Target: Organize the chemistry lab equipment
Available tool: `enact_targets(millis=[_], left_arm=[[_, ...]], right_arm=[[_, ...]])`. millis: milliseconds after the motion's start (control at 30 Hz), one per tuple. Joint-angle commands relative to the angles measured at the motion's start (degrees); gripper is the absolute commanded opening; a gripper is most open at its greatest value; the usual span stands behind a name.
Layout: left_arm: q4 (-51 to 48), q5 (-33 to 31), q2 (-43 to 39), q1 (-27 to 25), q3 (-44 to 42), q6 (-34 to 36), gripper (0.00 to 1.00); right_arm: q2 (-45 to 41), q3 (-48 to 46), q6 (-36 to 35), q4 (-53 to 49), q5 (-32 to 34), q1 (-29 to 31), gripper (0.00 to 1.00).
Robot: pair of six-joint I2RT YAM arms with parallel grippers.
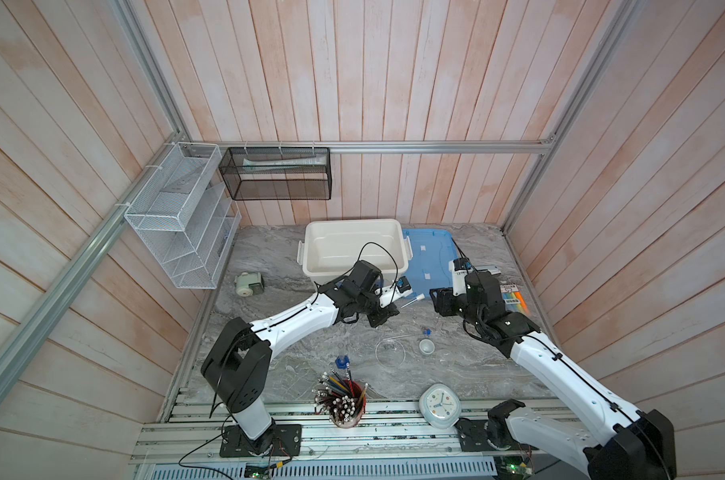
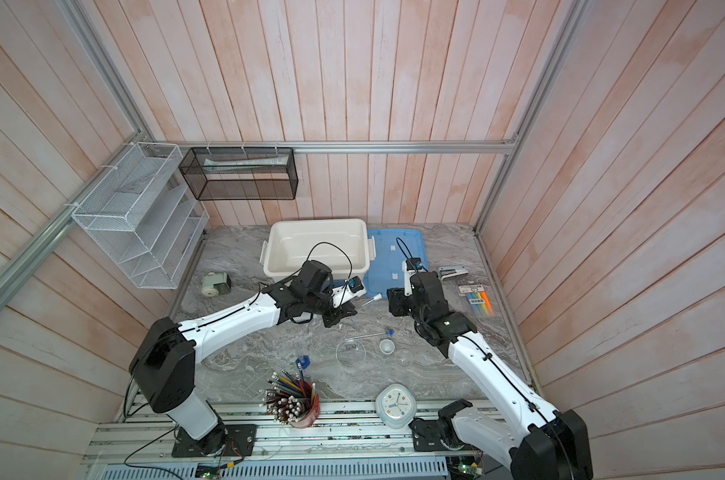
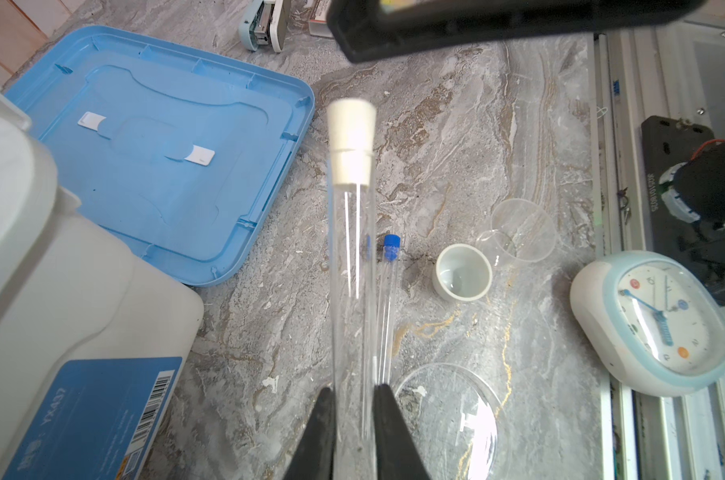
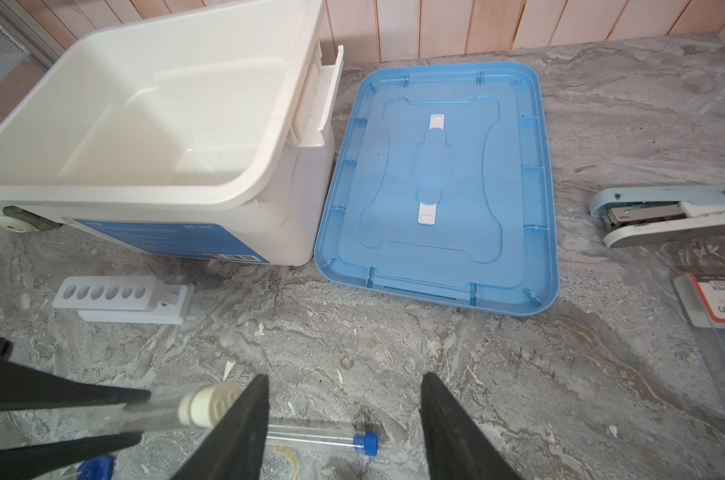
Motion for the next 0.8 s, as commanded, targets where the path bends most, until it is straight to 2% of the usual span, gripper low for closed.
enact_targets(millis=[0,767], left_arm=[[-0.8,-0.8,1.0,-0.3,1.7,0.9,0.17],[-0.3,-0.2,-0.1,-0.5,1.3,0.7,0.17]], right_arm=[[0.6,1.0,-0.2,0.5,-1.0,0.4,0.59],[1.4,-1.7,0.1,1.6,-1.0,1.3,0.59]])
